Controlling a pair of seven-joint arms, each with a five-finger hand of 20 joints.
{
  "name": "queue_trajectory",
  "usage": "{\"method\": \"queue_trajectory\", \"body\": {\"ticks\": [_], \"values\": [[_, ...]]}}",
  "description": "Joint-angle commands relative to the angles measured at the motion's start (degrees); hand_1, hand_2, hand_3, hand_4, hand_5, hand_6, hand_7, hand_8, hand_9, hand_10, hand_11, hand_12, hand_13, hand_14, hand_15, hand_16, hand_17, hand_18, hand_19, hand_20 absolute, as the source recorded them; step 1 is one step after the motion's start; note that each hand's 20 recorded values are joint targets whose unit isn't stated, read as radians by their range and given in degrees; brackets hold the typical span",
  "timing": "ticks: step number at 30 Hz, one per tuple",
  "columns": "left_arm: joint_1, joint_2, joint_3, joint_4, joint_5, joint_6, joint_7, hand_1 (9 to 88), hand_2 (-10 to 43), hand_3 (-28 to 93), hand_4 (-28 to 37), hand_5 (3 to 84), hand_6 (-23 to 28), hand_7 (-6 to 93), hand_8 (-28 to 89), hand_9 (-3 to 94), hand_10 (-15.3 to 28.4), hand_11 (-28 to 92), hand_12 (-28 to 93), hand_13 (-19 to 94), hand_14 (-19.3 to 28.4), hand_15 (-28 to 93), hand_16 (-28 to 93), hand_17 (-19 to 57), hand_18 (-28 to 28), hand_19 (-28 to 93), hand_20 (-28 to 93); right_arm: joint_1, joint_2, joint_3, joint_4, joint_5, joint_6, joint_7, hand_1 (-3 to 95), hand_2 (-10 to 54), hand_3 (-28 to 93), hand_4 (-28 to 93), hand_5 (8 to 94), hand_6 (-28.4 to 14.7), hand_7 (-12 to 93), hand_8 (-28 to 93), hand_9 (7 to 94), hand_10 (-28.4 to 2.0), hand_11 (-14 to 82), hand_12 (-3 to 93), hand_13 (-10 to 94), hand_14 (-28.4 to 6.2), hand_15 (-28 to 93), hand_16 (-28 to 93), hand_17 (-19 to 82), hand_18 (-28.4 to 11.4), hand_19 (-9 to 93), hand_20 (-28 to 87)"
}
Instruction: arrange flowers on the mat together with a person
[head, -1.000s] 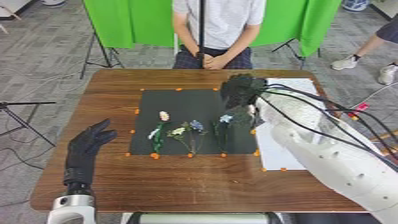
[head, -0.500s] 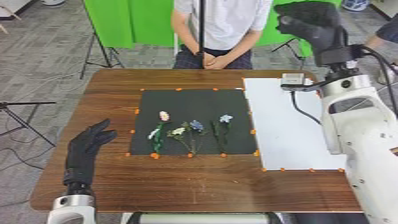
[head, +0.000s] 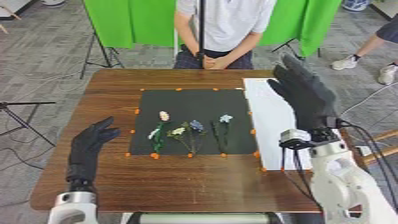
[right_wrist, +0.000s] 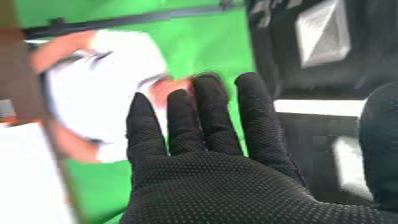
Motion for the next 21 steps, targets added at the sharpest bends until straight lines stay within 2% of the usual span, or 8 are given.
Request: {"method": "queue_trajectory", "body": {"ticks": [1, 4, 9, 21], "values": [[-2.6, 0.21, 1.29, 1.26, 0.27, -2.03, -0.37, 20.0, 9.0, 65, -28.3, 50.3, 3.6, 13.8, -7, 53.4, 16.0, 21, 13, 41, 18.9, 23, -2, 10.0, 12.5, 12, 18, -4.1, -5.3, 0.3, 0.5, -2.8, 1.6, 1.2, 7.3, 4.8, 74, -19, 35.8, 0.1, 7, -8, 34.8, -13.5, 2.6, 9.3, 24, -10.7, 6, 7, 15, -13.6, 2, 24], [-2.9, -0.06, 1.52, 1.3, 0.42, -2.27, -0.22, 20.1, 9.0, 65, -28.3, 50.3, 3.6, 13.7, -7, 53.4, 16.0, 21, 13, 41, 18.9, 22, -2, 10.0, 12.5, 12, 18, -6.2, -7.2, 1.6, -0.4, -3.0, 2.3, 0.9, 7.3, 4.9, 74, -19, 35.9, 0.0, 7, -9, 35.0, -13.6, 2.8, 9.4, 24, -10.8, 6, 7, 15, -13.8, 3, 24], [-2.6, 0.1, 1.1, 1.25, 0.82, -3.08, -1.13, 20.0, 8.8, 65, -28.3, 50.2, 3.5, 13.7, -6, 53.2, 15.9, 21, 13, 41, 18.8, 22, -2, 10.0, 12.5, 12, 18, -9.1, -8.3, 3.9, -1.6, -3.3, 2.1, 1.0, 7.2, 5.1, 74, -19, 36.6, -0.1, 8, -9, 35.6, -13.7, 3.0, 9.6, 25, -10.8, 7, 6, 15, -14.0, 3, 23], [-2.6, 0.12, 0.56, 1.13, 1.08, -3.08, -1.18, 20.6, 8.6, 65, -28.3, 50.1, 3.6, 13.6, -6, 53.1, 15.9, 21, 13, 41, 18.8, 22, -2, 9.8, 12.5, 11, 18, -10.2, -9.3, 5.3, -2.2, -2.8, 3.8, -0.7, 7.1, 4.9, 75, -18, 38.3, -0.2, 8, -9, 37.2, -13.7, 3.3, 9.8, 26, -11.0, 8, 6, 16, -14.4, 4, 23]]}}
